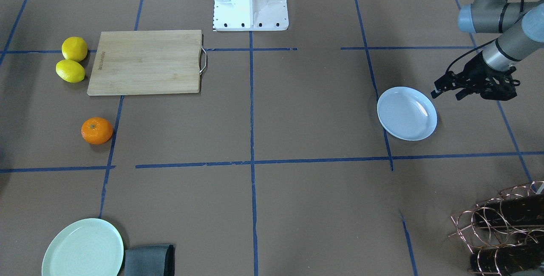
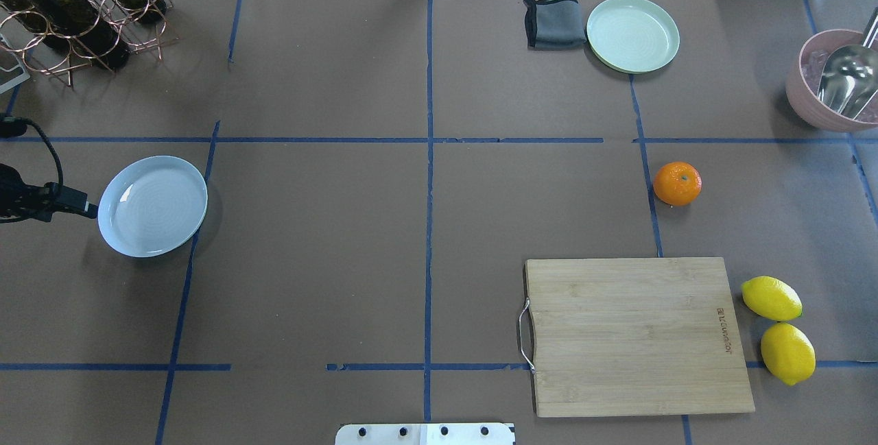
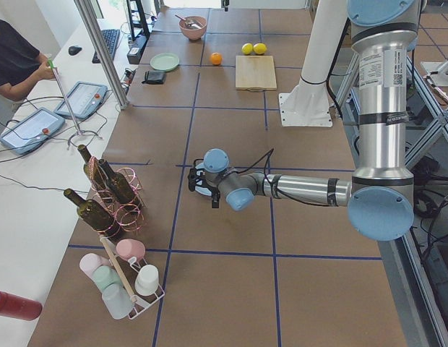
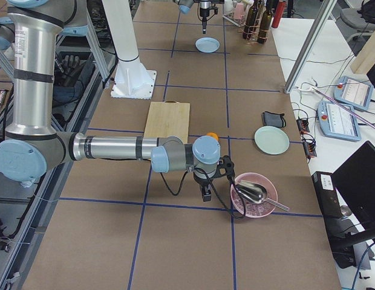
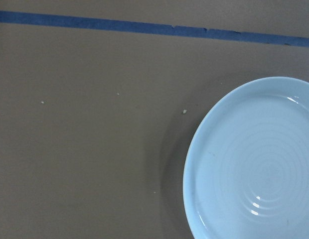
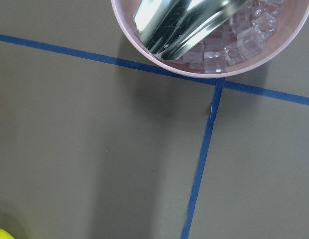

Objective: Pick orange to plate
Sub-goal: 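Grip the rim of the light blue plate with the left gripper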

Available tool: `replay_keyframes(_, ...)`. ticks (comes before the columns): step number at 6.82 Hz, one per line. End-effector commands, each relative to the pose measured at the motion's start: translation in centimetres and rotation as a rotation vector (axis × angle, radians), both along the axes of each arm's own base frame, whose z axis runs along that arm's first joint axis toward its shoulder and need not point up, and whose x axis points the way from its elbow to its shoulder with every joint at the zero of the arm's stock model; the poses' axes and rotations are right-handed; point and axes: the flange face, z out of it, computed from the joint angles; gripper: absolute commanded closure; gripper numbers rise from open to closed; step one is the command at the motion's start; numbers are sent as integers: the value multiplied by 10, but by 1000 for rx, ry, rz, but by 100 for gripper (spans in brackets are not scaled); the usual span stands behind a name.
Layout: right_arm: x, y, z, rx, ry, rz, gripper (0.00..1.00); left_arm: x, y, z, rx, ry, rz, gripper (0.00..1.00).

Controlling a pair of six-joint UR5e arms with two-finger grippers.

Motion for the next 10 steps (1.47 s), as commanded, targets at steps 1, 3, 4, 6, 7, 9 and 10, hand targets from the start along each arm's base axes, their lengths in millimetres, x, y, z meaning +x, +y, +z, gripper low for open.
replay_keyframes(1,-1,1,6,-9,-10,-1,0,32,-17,-1,-33,0,5,21)
replay_keyframes(3,-1,1,5,-9,-14,-1,0,34,-17,0,-36,0,5,41)
replay_keyframes(4,-1,1,6,-11,-13,-1,0,34,-17,1,-37,-2,4,42)
replay_keyframes(6,0,1,6,-11,-15,0,0,35,-17,4,-42,-6,7,42)
replay_keyframes(7,0,1,6,-11,-15,0,0,35,-17,5,-42,-7,8,55)
replay_keyframes(9,-2,2,7,-15,-28,-3,0,37,-16,8,-45,-11,12,58)
replay_keyframes(10,-1,2,7,-15,-28,-1,0,38,-16,8,-45,-11,15,58)
